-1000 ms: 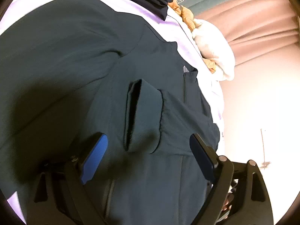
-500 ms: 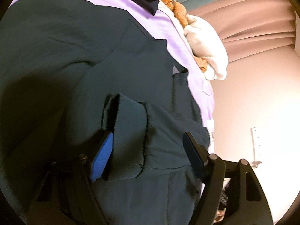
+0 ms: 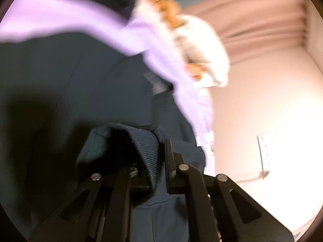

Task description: Fold large clothes

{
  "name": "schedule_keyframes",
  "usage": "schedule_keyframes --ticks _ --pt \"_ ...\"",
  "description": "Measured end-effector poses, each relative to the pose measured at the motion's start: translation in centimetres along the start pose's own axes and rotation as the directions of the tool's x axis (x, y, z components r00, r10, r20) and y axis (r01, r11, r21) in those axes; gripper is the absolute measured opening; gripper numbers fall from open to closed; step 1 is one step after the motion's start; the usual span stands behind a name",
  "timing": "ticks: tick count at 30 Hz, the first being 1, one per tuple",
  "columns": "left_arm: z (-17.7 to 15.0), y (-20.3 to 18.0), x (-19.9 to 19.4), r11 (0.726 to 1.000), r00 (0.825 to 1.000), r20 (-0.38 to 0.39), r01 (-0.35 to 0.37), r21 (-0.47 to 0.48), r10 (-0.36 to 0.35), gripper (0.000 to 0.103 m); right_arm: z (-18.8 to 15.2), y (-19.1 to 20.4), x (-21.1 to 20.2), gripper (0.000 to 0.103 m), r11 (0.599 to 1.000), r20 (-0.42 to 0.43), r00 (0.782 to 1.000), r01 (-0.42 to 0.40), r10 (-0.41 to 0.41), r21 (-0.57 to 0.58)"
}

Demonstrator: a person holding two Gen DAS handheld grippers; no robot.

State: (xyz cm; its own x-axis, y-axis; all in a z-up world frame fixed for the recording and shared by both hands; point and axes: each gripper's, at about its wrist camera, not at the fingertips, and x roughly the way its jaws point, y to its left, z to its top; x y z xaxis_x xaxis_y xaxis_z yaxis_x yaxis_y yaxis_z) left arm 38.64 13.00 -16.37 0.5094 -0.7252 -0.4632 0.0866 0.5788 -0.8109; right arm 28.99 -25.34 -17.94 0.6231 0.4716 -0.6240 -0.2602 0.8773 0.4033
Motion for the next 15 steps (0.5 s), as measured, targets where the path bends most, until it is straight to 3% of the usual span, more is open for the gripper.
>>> schedule_keyframes --ticks 2,4,7,9,12,15 --pt "-0.9 -1.0 -0.6 0.989 0.998 -0.006 -0.064 0.134 0.066 0.010 0.4 -0.2 -0.5 0.046 0.997 0.056 0.996 -0.067 0.066 0.026" --pt "-2.0 0.6 0.1 0.982 0.988 -0.069 -0.130 0.138 0.141 0.010 0.6 -0.5 0.1 0.046 0.995 0.056 0.994 -0.093 0.091 0.043" --pt "-3.6 4.4 0.2 0.987 0.979 -0.132 -0.152 0.047 0.157 0.008 0.5 -0.3 2.8 0.046 1.000 -0.069 0.998 -0.002 0.003 0.010" --pt "-4.8 6.0 -0.5 0.989 0.977 -0.156 -0.147 0.007 0.146 0.015 -0.2 0.5 3.9 0.046 0.995 -0.159 0.984 0.063 -0.075 -0.077" --pt "-5.9 6.9 -1.6 0.981 0.963 -0.188 -0.192 0.015 0.192 0.023 -1.8 2.0 3.8 0.046 0.963 -0.246 0.953 0.119 -0.179 -0.242" --pt "-6.2 6.1 -3.2 0.974 0.955 -0.190 -0.220 0.058 0.227 0.029 -2.3 2.5 3.3 0.046 0.944 -0.289 0.933 0.124 -0.216 -0.304"
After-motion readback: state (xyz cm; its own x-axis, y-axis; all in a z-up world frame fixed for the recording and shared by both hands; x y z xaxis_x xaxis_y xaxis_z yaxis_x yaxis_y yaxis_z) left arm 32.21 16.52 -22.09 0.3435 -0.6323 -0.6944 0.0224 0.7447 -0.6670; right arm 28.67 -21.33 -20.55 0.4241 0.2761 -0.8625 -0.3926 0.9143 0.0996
